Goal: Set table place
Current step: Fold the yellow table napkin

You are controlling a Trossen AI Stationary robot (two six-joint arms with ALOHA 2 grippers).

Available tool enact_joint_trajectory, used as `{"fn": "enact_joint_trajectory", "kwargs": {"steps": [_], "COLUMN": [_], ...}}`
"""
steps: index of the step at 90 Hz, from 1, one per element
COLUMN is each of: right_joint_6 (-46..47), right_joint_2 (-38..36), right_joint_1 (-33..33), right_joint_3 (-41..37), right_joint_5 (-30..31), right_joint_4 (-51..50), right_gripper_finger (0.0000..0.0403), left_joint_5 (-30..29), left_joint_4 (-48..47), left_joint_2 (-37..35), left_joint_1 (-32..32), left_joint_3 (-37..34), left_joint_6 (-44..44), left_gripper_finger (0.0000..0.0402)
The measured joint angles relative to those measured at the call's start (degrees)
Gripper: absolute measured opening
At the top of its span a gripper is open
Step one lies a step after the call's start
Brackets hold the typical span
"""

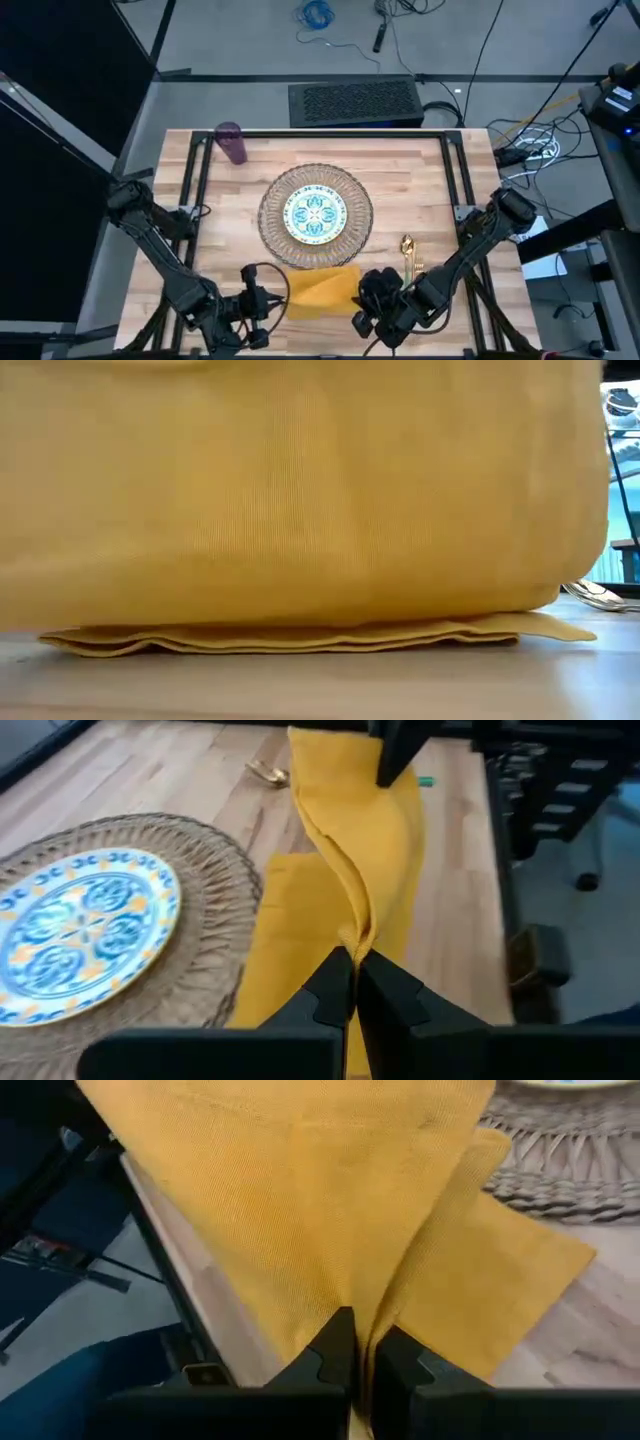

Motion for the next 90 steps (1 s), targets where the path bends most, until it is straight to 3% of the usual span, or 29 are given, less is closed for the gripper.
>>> {"fn": "enact_joint_trajectory", "kwargs": {"steps": [38, 62, 90], "right_joint_6": [-5.77, -6.50, -8.83], "right_joint_2": [1.20, 2.27, 5.31], "right_joint_1": [-5.54, -8.85, -11.31], "right_joint_3": [-0.02, -0.02, -0.02], "right_joint_5": [-1.69, -1.69, -3.54], "right_joint_4": [-3.94, -8.41, -7.67], "right_gripper_finger": [0.0000, 0.0000, 0.0000], "left_joint_5": [-0.85, -5.31, -5.36], "left_joint_4": [-9.44, -14.04, -12.32], "left_joint_2": [0.02, 0.02, 0.09], "left_joint_1": [2.39, 3.45, 4.53], "left_joint_3": [-0.01, -0.09, -5.44], "left_joint_6": [-0.02, 0.04, -1.54], "left_gripper_finger": [0.0000, 0.0000, 0.0000]}}
